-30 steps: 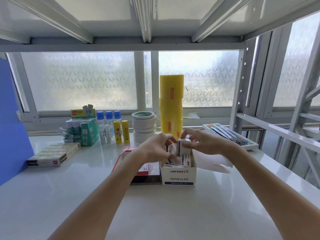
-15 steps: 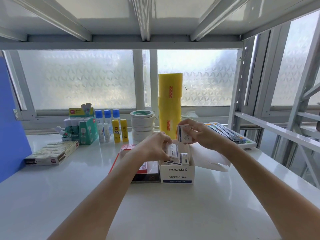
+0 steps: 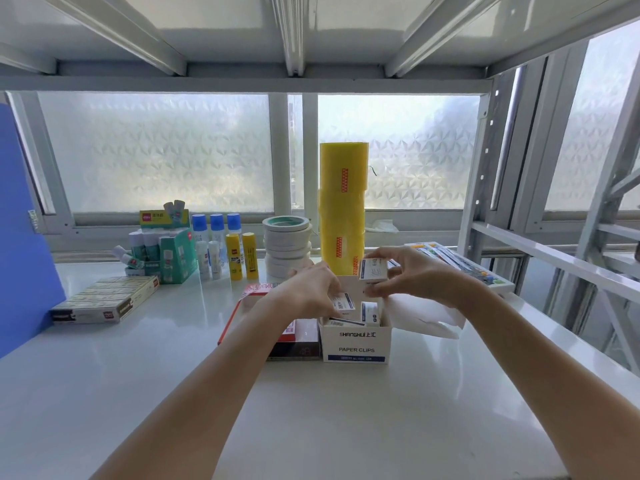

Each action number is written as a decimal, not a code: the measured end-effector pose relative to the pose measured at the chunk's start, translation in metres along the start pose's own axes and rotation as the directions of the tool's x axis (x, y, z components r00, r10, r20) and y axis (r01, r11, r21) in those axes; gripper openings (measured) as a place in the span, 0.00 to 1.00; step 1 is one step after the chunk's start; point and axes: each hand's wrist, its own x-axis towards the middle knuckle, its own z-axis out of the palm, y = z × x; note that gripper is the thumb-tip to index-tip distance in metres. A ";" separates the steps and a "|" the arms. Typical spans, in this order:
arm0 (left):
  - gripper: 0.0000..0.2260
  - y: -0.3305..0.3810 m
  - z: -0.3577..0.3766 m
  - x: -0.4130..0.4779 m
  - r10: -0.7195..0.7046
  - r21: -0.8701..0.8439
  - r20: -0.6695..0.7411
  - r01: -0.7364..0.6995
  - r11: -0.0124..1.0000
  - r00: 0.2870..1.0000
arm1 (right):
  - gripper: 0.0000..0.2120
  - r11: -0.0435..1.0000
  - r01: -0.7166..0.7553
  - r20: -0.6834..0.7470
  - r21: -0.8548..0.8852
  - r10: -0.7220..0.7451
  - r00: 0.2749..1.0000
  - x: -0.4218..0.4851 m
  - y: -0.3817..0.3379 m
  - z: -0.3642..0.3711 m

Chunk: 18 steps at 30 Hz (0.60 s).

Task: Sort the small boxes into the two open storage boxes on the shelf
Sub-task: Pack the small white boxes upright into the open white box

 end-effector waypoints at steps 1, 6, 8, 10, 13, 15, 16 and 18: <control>0.23 0.000 -0.001 -0.001 -0.007 -0.027 0.000 0.007 1.000 1.000 | 0.26 0.999 0.019 -0.009 -0.026 -0.019 1.000 0.000 -0.001 0.001; 0.18 0.003 -0.001 -0.005 -0.065 -0.091 0.016 0.066 0.994 0.998 | 0.26 0.981 0.125 -0.060 -0.147 -0.135 0.989 0.001 0.000 0.004; 0.17 0.006 -0.001 -0.007 -0.082 -0.069 -0.001 0.081 0.994 0.997 | 0.26 0.980 0.137 -0.089 -0.145 -0.151 0.985 0.002 0.001 0.007; 0.16 0.009 -0.002 -0.009 -0.087 -0.044 -0.034 0.085 0.995 0.996 | 0.25 0.974 0.155 -0.139 -0.166 -0.179 0.974 0.006 0.003 0.010; 0.16 0.012 -0.004 -0.012 -0.093 -0.006 -0.060 0.093 0.996 0.994 | 0.26 0.956 0.145 -0.210 -0.256 -0.201 0.957 0.011 0.002 0.015; 0.16 0.013 -0.005 -0.013 -0.098 -0.003 -0.042 0.098 0.995 0.994 | 0.25 0.926 0.127 -0.211 -0.355 -0.212 0.954 0.015 0.002 0.019; 0.16 0.014 -0.005 -0.013 -0.099 0.000 -0.030 0.099 0.995 0.995 | 0.24 0.906 0.126 -0.201 -0.403 -0.222 0.954 0.016 0.002 0.022; 0.15 0.014 -0.005 -0.013 -0.097 0.011 -0.014 0.097 0.995 0.995 | 0.22 0.877 0.121 -0.192 -0.466 -0.234 0.953 0.018 0.001 0.024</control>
